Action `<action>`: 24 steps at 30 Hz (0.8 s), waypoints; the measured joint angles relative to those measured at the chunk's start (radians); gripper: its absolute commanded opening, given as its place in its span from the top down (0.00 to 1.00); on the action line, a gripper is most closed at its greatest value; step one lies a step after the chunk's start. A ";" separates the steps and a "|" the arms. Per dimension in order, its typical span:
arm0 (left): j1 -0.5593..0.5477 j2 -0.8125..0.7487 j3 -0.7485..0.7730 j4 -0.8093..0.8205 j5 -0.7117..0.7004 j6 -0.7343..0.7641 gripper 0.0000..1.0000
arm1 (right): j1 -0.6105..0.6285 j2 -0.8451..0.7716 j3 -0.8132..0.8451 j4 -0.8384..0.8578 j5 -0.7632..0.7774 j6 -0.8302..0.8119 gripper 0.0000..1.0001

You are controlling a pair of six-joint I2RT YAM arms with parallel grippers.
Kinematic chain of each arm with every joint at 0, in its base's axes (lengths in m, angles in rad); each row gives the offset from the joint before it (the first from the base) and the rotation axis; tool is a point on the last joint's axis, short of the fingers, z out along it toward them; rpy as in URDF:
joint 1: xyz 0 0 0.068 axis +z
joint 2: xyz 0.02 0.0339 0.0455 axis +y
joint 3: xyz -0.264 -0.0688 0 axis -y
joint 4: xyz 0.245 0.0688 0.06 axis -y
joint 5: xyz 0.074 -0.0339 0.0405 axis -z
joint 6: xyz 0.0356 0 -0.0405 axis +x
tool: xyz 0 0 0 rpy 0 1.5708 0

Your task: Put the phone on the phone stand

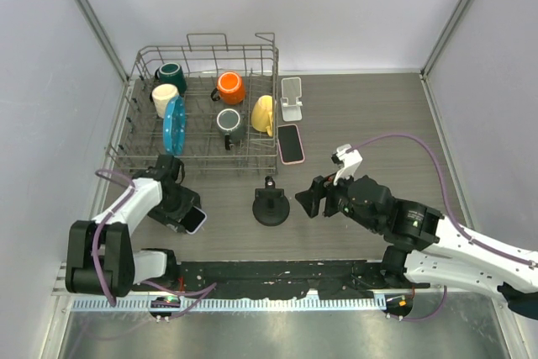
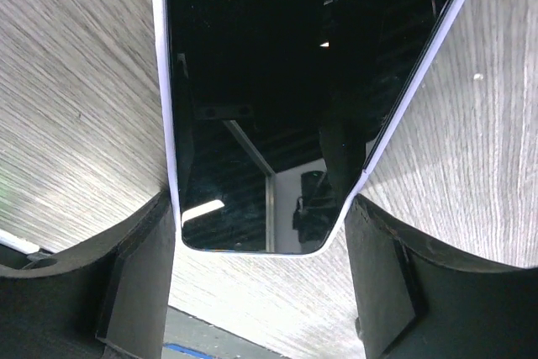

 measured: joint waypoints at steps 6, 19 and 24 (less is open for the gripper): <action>0.004 -0.118 -0.069 0.009 0.079 0.050 1.00 | 0.000 0.053 0.000 0.000 -0.045 0.004 0.29; 0.004 -0.385 -0.114 -0.034 0.274 0.102 1.00 | 0.000 0.096 0.000 0.048 -0.083 0.030 0.29; 0.004 -0.521 -0.101 -0.072 0.306 0.099 1.00 | 0.000 0.130 0.002 0.053 -0.102 0.032 0.29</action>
